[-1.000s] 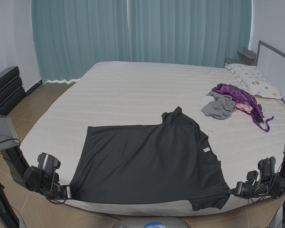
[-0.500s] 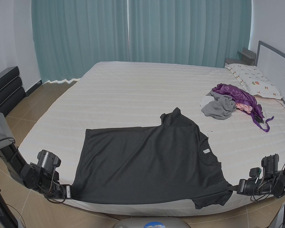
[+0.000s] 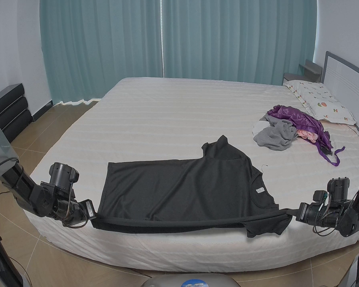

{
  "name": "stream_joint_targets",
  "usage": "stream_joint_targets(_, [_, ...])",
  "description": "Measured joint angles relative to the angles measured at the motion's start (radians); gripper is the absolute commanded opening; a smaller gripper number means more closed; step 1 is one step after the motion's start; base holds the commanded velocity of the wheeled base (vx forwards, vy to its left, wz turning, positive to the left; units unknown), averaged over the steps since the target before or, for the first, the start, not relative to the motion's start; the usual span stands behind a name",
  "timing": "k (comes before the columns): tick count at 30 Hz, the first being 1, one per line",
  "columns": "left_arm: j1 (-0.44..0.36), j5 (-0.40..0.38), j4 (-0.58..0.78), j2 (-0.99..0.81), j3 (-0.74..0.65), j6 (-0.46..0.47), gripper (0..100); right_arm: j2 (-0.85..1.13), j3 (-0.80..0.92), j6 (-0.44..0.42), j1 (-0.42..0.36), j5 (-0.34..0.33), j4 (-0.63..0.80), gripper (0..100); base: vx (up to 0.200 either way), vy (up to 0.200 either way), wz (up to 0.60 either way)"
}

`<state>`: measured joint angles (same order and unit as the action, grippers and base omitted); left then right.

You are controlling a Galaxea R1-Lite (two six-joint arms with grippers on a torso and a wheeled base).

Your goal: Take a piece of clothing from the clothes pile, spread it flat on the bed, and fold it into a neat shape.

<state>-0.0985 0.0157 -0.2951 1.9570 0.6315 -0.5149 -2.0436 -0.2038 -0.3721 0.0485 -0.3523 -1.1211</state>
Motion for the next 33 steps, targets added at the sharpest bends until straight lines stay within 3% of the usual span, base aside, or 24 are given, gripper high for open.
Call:
stream_joint_targets(17, [-0.009,0.084,0.008,-0.028,0.041,0.01,0,-0.01,-0.025,-0.017,-0.023,-0.002,0.0,0,0.0,0.0,0.0])
stream_joint_targets(33, [-0.021,0.088,0.007,0.003,0.091,0.023,0,-0.013,-0.062,-0.034,-0.034,0.001,0.004,0,0.0,0.0,0.0])
